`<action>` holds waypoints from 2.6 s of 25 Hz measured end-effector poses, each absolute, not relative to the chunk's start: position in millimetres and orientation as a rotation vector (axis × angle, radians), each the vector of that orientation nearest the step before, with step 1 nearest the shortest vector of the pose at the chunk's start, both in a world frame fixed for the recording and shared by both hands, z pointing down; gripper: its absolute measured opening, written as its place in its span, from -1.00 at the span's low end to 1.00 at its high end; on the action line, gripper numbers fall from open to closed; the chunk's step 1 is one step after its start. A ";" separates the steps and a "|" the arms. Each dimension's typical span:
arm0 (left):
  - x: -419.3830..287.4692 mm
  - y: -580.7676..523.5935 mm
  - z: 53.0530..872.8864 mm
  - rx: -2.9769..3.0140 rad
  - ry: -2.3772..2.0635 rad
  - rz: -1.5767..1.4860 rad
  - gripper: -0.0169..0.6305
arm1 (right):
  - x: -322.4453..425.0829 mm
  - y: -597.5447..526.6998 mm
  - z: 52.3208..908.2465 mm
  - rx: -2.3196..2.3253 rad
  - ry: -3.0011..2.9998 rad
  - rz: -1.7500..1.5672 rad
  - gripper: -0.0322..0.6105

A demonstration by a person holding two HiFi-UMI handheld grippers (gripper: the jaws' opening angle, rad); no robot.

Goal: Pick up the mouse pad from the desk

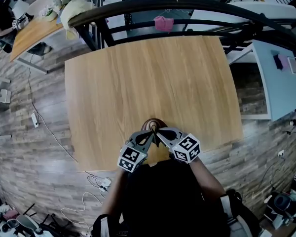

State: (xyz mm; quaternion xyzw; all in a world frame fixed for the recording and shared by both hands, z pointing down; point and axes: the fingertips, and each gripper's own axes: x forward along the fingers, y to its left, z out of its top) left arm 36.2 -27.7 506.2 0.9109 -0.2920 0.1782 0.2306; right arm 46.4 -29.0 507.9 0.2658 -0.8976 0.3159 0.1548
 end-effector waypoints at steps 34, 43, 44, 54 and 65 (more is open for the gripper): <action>10.6 -69.6 370.2 2.643 -0.920 0.283 -0.88 | 25.5 -74.4 359.9 0.844 -2.828 0.645 -0.81; 15.1 -69.5 367.3 2.637 -0.900 0.241 -0.88 | 30.4 -73.8 359.4 0.868 -2.831 0.656 -0.81; 15.2 -70.1 366.3 2.636 -0.902 0.237 -0.88 | 30.2 -74.2 358.8 0.867 -2.832 0.655 -0.81; 12.3 -72.0 371.9 2.627 -0.908 0.245 -0.88 | 27.1 -76.4 363.2 0.852 -2.833 0.665 -0.81; 13.4 -69.5 370.7 2.620 -0.899 0.236 -0.88 | 27.5 -74.4 361.3 0.836 -2.835 0.650 -0.81</action>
